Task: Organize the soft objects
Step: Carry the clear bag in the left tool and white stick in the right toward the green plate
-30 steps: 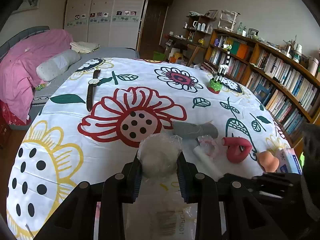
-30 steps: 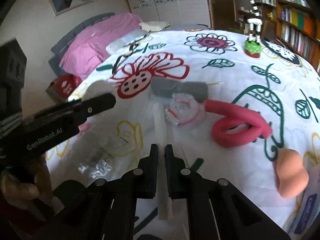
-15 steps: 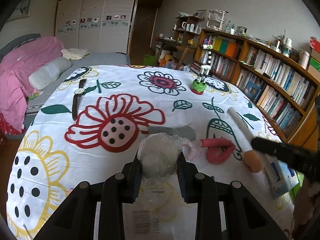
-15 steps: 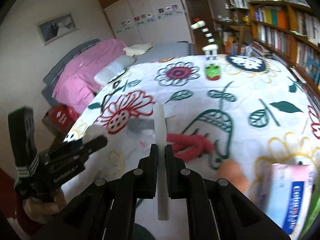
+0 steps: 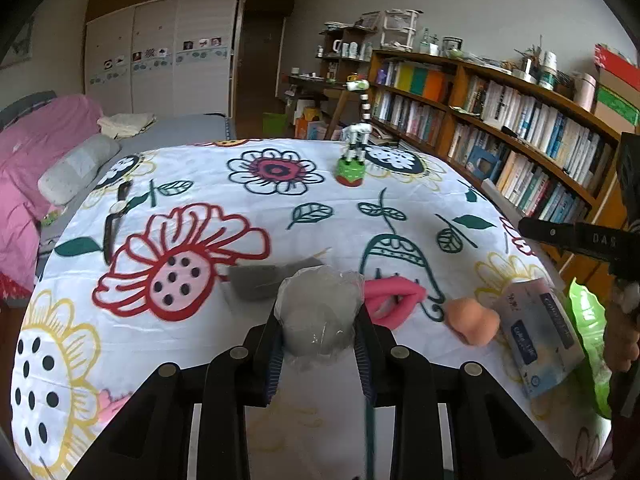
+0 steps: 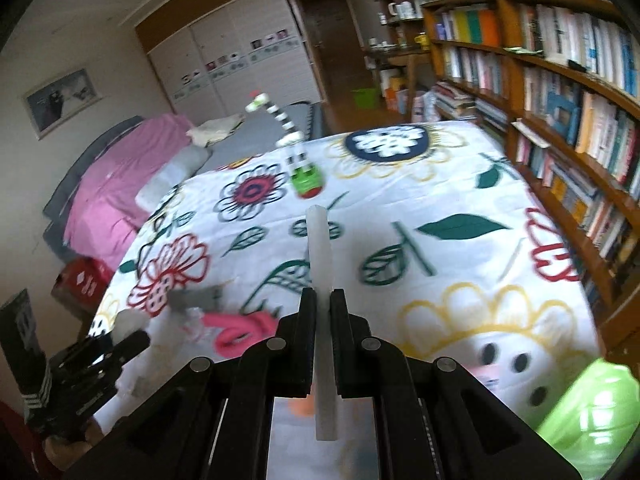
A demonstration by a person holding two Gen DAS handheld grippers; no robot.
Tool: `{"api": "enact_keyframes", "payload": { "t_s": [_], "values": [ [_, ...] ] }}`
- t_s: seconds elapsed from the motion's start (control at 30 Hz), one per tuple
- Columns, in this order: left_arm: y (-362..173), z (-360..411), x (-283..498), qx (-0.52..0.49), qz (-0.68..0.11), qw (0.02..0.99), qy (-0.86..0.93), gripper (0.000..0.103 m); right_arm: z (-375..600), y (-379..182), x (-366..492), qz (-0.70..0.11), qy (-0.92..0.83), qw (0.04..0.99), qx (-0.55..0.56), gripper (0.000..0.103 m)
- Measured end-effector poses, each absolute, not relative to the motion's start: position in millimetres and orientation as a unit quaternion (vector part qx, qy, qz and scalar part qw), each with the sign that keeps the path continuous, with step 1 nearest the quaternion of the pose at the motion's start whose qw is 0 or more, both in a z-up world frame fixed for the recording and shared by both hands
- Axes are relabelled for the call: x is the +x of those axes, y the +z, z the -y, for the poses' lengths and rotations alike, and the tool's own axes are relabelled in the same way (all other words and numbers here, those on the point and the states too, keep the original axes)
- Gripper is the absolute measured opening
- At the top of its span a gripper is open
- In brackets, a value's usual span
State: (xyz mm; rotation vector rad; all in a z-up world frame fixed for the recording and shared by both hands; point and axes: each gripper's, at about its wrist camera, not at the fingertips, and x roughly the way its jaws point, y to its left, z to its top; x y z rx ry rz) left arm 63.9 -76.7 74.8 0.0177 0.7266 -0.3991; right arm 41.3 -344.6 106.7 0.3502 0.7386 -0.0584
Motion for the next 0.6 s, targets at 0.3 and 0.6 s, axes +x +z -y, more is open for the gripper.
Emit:
{"api": "enact_keyframes", "payload": {
  "t_s": [0.3,0.6],
  "values": [
    [81,121,61,0.036,-0.349,0.910,-0.220,0.033,402,106,11,-0.353,-0.073,0.913,0.191,0.008],
    [83,172,64,0.050,-0.356,0.898,-0.252,0.033,442,99,-26,-0.346,-0.091,0.909,0.216,0.008]
  ]
}}
